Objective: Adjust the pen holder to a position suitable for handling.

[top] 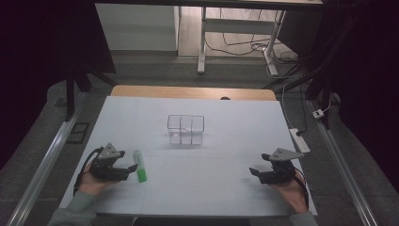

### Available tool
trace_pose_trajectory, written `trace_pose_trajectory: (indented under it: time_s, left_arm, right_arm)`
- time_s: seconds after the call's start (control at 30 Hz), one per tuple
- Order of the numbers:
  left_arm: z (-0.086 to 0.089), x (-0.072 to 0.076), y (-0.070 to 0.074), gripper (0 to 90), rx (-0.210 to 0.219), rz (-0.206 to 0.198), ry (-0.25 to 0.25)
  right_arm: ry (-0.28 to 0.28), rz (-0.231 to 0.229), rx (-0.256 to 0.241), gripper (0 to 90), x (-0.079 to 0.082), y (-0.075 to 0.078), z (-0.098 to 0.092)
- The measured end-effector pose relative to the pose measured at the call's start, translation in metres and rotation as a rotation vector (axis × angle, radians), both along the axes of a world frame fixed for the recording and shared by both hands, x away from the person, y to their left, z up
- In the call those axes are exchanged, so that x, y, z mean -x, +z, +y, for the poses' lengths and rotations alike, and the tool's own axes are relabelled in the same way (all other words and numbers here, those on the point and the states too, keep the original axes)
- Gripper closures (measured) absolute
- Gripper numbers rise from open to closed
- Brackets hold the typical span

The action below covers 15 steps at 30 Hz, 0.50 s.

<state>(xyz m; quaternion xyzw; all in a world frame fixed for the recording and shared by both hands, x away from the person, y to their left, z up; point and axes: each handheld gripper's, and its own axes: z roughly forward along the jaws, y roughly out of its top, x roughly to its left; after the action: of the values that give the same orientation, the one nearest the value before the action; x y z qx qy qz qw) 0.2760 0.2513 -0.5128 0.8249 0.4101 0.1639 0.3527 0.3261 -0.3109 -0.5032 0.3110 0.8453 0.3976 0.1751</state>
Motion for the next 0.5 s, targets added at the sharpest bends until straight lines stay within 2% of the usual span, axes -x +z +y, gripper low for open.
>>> trace_pose_trajectory:
  time_s: [0.17,0.5]
  left_arm:
    - [-0.001,-0.003,0.009,24.6,-0.030,-0.001,-0.039]
    - [-0.003,-0.015,0.021,24.7,-0.119,0.040,-0.120]
  right_arm:
    - [0.015,0.005,0.000,21.6,0.001,0.000,0.002]
    - [0.018,0.016,0.014,21.6,0.001,-0.002,0.004]
